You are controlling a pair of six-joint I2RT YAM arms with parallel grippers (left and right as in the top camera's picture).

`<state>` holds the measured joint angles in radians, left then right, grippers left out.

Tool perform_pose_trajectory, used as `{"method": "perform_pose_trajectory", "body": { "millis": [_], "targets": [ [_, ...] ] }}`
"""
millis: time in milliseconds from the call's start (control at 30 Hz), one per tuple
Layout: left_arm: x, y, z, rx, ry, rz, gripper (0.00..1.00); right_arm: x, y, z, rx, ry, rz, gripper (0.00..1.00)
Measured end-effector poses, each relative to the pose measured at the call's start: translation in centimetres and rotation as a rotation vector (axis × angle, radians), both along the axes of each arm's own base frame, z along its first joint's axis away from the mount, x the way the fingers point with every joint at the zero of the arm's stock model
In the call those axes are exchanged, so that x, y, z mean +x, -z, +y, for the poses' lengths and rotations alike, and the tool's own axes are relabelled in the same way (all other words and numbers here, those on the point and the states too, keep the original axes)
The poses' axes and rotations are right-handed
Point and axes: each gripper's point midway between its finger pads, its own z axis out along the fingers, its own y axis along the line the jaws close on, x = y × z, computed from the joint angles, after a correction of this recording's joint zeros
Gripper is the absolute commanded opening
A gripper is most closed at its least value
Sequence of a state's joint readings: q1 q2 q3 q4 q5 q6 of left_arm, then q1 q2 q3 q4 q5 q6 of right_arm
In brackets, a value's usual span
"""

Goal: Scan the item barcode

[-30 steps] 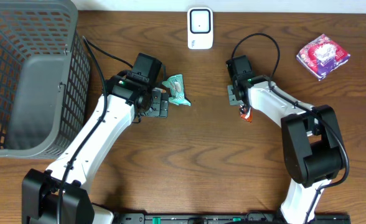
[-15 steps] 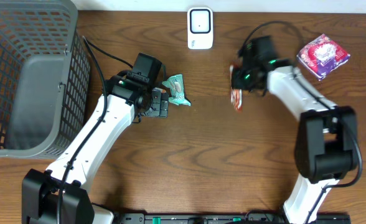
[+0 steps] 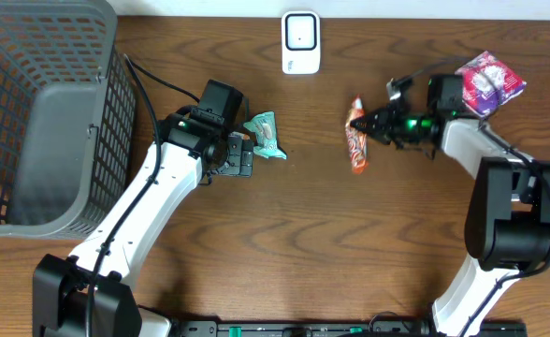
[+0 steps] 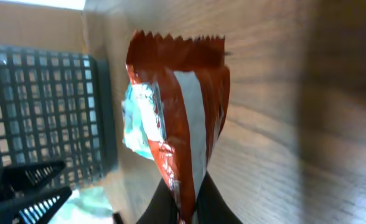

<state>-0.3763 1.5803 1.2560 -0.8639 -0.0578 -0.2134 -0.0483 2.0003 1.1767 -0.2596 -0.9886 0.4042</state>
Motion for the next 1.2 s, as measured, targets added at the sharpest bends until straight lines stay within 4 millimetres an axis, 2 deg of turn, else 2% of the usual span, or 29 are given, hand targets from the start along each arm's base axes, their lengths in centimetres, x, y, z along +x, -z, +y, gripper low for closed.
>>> {"method": "perform_pose_trajectory", "body": {
  "millis": [133, 167, 200, 233, 300, 400, 533, 600, 700, 733, 833, 900, 967, 1133, 1200],
  "targets": [
    [0.0, 0.0, 0.0, 0.0, 0.0, 0.0, 0.98, -1.6, 2.2, -0.5, 0.003, 0.045, 0.101, 0.05],
    [0.0, 0.0, 0.0, 0.0, 0.0, 0.0, 0.98, -1.8, 2.7, -1.0, -0.011, 0.065, 0.13, 0.09],
    [0.0, 0.0, 0.0, 0.0, 0.0, 0.0, 0.98, -2.0, 3.2, -1.6, -0.027, 0.087, 0.153, 0.18],
    [0.0, 0.0, 0.0, 0.0, 0.0, 0.0, 0.98, -2.1, 3.7, -2.3, -0.048, 0.114, 0.182, 0.21],
    [0.0, 0.0, 0.0, 0.0, 0.0, 0.0, 0.98, -2.2, 4.8, -4.2, -0.11, 0.171, 0.219, 0.21],
    [0.0, 0.0, 0.0, 0.0, 0.0, 0.0, 0.98, -2.5, 6.1, -6.6, -0.189, 0.229, 0.255, 0.29],
    [0.0, 0.0, 0.0, 0.0, 0.0, 0.0, 0.98, -2.8, 5.8, -8.7, -0.28, 0.249, 0.306, 0.29],
    [0.0, 0.0, 0.0, 0.0, 0.0, 0.0, 0.98, -2.9, 5.3, -9.9, -0.363, 0.243, 0.337, 0.33],
    [0.0, 0.0, 0.0, 0.0, 0.0, 0.0, 0.98, -2.4, 3.4, -10.9, -0.446, 0.218, 0.34, 0.45],
    [0.0, 0.0, 0.0, 0.0, 0.0, 0.0, 0.98, -2.0, 2.5, -11.0, -0.467, 0.203, 0.327, 0.52],
    [0.0, 0.0, 0.0, 0.0, 0.0, 0.0, 0.98, -0.8, 0.4, -10.5, -0.514, 0.162, 0.267, 0.78],
    [0.0, 0.0, 0.0, 0.0, 0.0, 0.0, 0.98, -0.7, -0.1, -9.5, -0.545, 0.124, 0.241, 0.81],
    [0.0, 0.0, 0.0, 0.0, 0.0, 0.0, 0.98, -1.3, 0.2, -8.3, -0.593, 0.08, 0.244, 0.85],
    [0.0, 0.0, 0.0, 0.0, 0.0, 0.0, 0.98, -3.3, 2.5, -6.1, -0.717, -0.002, 0.266, 0.85],
    [0.0, 0.0, 0.0, 0.0, 0.0, 0.0, 0.98, -4.2, 3.7, -5.7, -0.745, -0.014, 0.279, 0.74]
  ]
}}
